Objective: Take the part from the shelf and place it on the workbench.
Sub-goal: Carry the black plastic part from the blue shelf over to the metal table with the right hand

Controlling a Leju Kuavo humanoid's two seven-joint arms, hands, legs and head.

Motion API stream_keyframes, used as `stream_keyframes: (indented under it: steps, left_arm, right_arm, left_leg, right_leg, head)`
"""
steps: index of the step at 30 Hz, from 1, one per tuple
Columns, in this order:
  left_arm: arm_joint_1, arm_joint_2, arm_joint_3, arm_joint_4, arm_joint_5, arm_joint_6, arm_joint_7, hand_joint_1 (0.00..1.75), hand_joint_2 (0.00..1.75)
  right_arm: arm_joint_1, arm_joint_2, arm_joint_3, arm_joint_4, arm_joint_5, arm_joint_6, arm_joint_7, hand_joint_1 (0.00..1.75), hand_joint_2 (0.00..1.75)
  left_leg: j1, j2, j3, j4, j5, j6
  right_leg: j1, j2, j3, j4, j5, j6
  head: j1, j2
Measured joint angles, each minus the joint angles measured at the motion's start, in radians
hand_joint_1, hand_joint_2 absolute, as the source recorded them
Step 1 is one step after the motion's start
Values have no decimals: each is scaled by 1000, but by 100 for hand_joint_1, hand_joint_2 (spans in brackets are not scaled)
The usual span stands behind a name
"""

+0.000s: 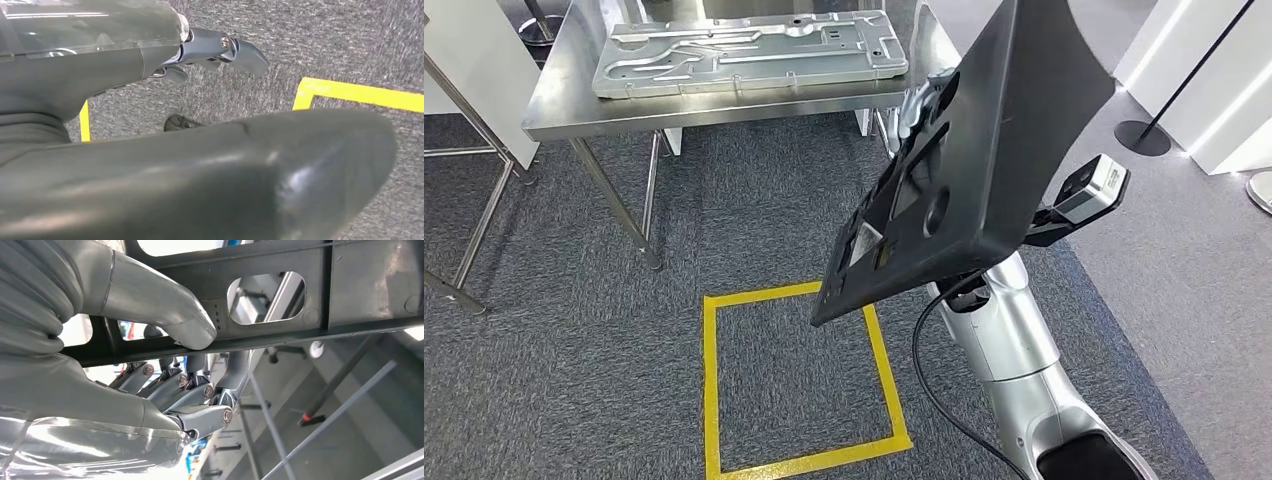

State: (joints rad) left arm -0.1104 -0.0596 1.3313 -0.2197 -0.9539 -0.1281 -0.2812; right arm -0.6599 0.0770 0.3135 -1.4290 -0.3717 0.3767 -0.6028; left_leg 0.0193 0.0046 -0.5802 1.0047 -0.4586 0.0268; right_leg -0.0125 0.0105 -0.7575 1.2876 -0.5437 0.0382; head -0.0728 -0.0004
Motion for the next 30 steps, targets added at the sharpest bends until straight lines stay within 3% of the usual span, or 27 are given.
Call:
stream_keyframes:
  steps: [1, 2, 4, 5, 7, 11, 13, 15, 16, 17, 19, 20, 21, 23, 25, 27, 28, 30]
  left_arm:
    - [1, 0, 0, 0, 0, 0, 0, 0, 0]
    - [1, 1, 0, 0, -1, -1, 0, 0, 0]
    - [1, 1, 0, 0, -2, -1, 0, 0, 0]
    - [1, 1, 0, 0, -2, -2, -1, 0, 0]
    - [0, 2, 0, 0, -3, -2, -1, 0, 0]
    - [-3, 4, 0, 0, -4, -2, -4, 0, 0]
    - [-3, 5, 0, 0, -6, -3, -6, 0, 0]
    - [2, 5, 0, 0, -9, -3, -7, 0, 0]
    - [5, 5, 0, 0, -10, -3, -7, 0, 0]
    - [9, 5, 0, 0, -10, -3, -7, 0, 0]
    - [13, 6, 0, 0, -10, -3, -7, 0, 0]
    - [13, 6, 0, 0, -10, -3, -7, 0, 0]
    - [12, 6, 0, 0, -11, -3, -7, 0, 0]
    - [9, 7, -1, 0, -12, -3, -9, 0, 0]
    - [6, 9, -1, 0, -12, -3, -10, 0, 0]
    - [5, 10, -1, 0, -12, -3, -11, 0, 0]
    - [4, 10, -1, 0, -12, -3, -11, 0, 0]
    - [4, 11, -1, 0, -12, -4, -11, 0, 0]
  right_arm:
    - [5, -3, -1, 3, 2, 0, -1, 175, 175]
    - [8, -5, -3, 6, 5, 0, -2, 175, 175]
    - [10, -9, -5, 9, 8, 1, -3, 175, 175]
    - [9, -10, -6, 10, 9, 2, -4, 175, 175]
    - [8, -12, -8, 12, 10, 3, -5, 175, 175]
    - [5, -15, -9, 15, 23, 0, -8, 175, 175]
    - [1, -15, -9, 17, 35, -1, -11, 175, 175]
    - [5, -15, -9, 20, 45, -2, -12, 175, 175]
    - [10, -15, -9, 21, 48, -2, -13, 175, 175]
    - [14, -15, -9, 22, 49, -2, -13, 175, 175]
    - [18, -15, -9, 23, 49, -2, -15, 175, 175]
    - [18, -16, -9, 24, 50, -2, -16, 175, 175]
    - [19, -16, -9, 24, 51, -2, -16, 175, 175]
    - [19, -18, -10, 23, 58, -2, -17, 175, 175]
    - [16, -18, -10, 19, 74, -4, -17, 175, 175]
    - [12, -18, -9, 16, 86, -4, -18, 175, 175]
    - [13, -19, -9, 15, 87, -3, -18, 175, 175]
    - [16, -20, -9, 15, 87, -2, -17, 175, 175]
  left_leg:
    - [0, 1, 7, 0, -6, -1]
    - [0, 2, 16, 0, -12, -3]
    - [0, 5, 38, 0, -27, -10]
    - [-1, 6, 46, 0, -35, -15]
    - [-4, 9, 55, -3, -48, -27]
    - [-2, 15, 66, 12, -70, -48]
    - [0, 10, 8, 121, -100, -49]
    - [-1, 5, -93, 261, -126, -47]
    - [-1, 4, -132, 294, -112, -45]
    - [-2, 5, -153, 286, -73, -42]
    - [-8, 14, -146, 175, 42, -29]
    - [-15, 26, -132, 122, 82, -21]
    - [-22, 37, -114, 81, 95, -12]
    - [-33, 41, -93, 50, 73, -1]
    - [-30, 24, -73, 28, 53, 8]
    - [-22, 12, -45, 9, 41, 15]
    - [-19, 7, -30, 2, 33, 17]
    - [-14, -4, 1, -5, 13, 16]
  right_leg:
    - [-2, -2, -16, 19, 9, 3]
    - [-4, -4, -9, -6, 38, 4]
    - [-5, -13, 54, -144, 117, -1]
    - [-2, -19, 85, -210, 138, -5]
    - [6, -24, 115, -268, 138, -18]
    - [7, -14, 142, -282, 114, -44]
    - [7, -15, 169, -289, 97, -57]
    - [13, -18, 196, -290, 73, -64]
    - [16, -20, 213, -290, 58, -65]
    - [18, -22, 233, -290, 43, -65]
    - [22, -31, 277, -291, 8, -63]
    - [25, -37, 296, -293, -7, -60]
    - [26, -41, 310, -296, -20, -54]
    - [29, -53, 325, -299, -31, -41]
    - [27, -57, 312, -261, -15, -31]
    - [21, -37, 245, -152, 8, -18]
    - [16, -25, 195, -87, 2, -13]
    - [8, -15, 99, 3, -52, -2]
  head:
    - [0, 0]
    - [0, 0]
    - [0, 0]
    - [0, 0]
    - [0, 0]
    - [0, 0]
    - [-1, 0]
    - [-1, 0]
    - [-1, 0]
    - [-1, 0]
    - [0, 0]
    - [0, 0]
    - [0, 0]
    - [0, 0]
    - [0, 0]
    - [0, 0]
    - [0, 0]
    - [0, 0]
